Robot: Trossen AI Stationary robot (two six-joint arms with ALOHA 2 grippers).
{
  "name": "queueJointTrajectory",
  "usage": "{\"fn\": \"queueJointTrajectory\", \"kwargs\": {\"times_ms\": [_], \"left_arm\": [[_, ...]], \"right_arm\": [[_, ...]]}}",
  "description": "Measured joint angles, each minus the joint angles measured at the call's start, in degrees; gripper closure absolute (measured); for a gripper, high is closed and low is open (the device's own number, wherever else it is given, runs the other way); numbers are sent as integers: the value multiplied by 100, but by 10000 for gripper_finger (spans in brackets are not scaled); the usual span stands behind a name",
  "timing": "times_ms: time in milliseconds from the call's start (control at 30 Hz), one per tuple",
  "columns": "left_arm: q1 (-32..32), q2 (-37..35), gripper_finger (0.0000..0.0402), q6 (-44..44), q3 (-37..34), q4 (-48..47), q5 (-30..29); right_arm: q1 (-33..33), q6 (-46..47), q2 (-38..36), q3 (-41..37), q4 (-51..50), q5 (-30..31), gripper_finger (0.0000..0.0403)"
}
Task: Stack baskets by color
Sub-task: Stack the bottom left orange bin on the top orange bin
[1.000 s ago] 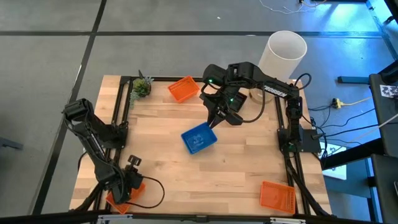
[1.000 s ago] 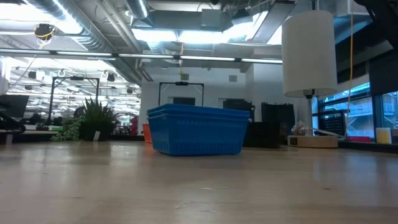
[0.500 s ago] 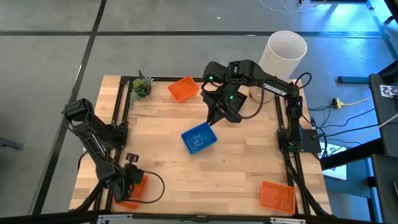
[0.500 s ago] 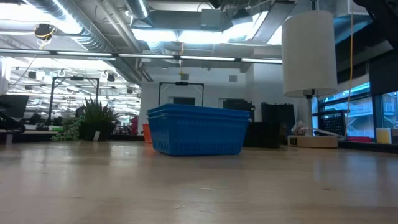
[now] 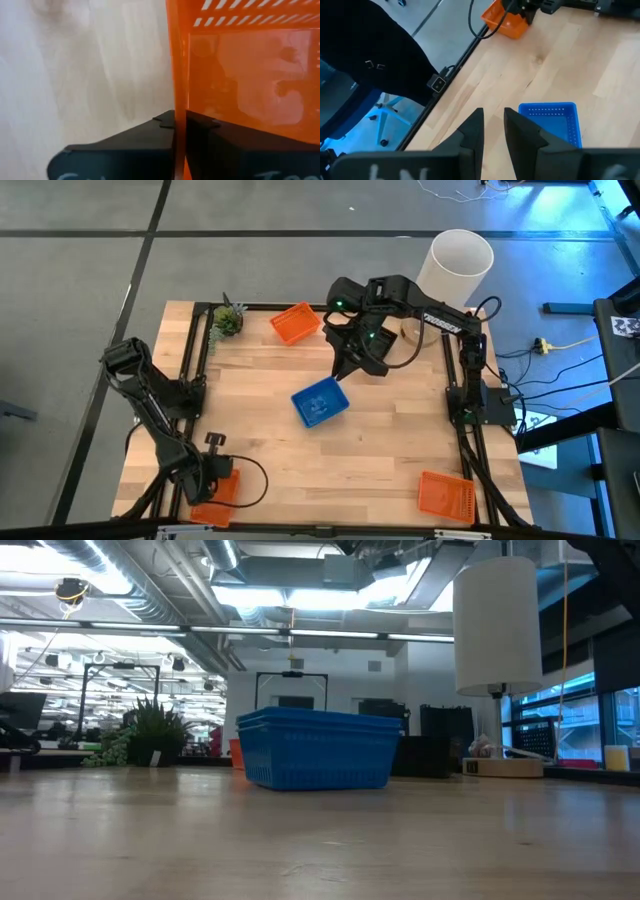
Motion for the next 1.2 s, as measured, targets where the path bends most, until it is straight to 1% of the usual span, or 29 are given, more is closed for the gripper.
{"fn": "queueJointTrajectory", "kwargs": {"times_ms": [67,133,233,333,400,500,600,700,800,867,1067,1133,1200], "left_arm": [[67,0,395,-170,2,-6,5],[128,-9,399,-391,2,-35,-19],[199,-16,400,-780,2,-36,-38],[217,-144,401,-979,2,-52,-85],[269,-291,401,-1168,2,-64,-131],[401,-607,401,-1450,0,-135,-262],[534,-1001,401,-1719,-4,-312,-714],[838,-1436,401,-1898,-4,-522,-1108],[1380,-1796,401,-1913,-4,-733,-1257],[1833,-1988,401,-2039,-4,-867,-1319],[3451,-2532,401,-2632,-3,-960,-1474],[3982,-2619,401,-2752,46,-976,-1717],[4478,-2670,401,-2832,141,-937,-2119]], "right_arm": [[-38,-112,-18,-2,-7,-135,328],[-104,-266,-50,-2,-26,-420,328],[-277,-245,-133,-2,-120,-831,328],[-463,-136,-218,-2,-220,-904,328],[-589,-85,-276,-2,-221,-865,328],[-754,52,-406,-2,-304,-493,328],[-877,73,-531,-2,-340,-184,328],[-973,158,-617,-2,-377,-24,328],[-1031,228,-686,-2,-411,520,328],[-1095,462,-714,-2,-386,987,328],[-1234,1268,-777,-2,-229,2732,328],[-1260,1488,-787,-2,-208,3336,328],[-1264,1732,-791,-2,-190,3990,328]]}}
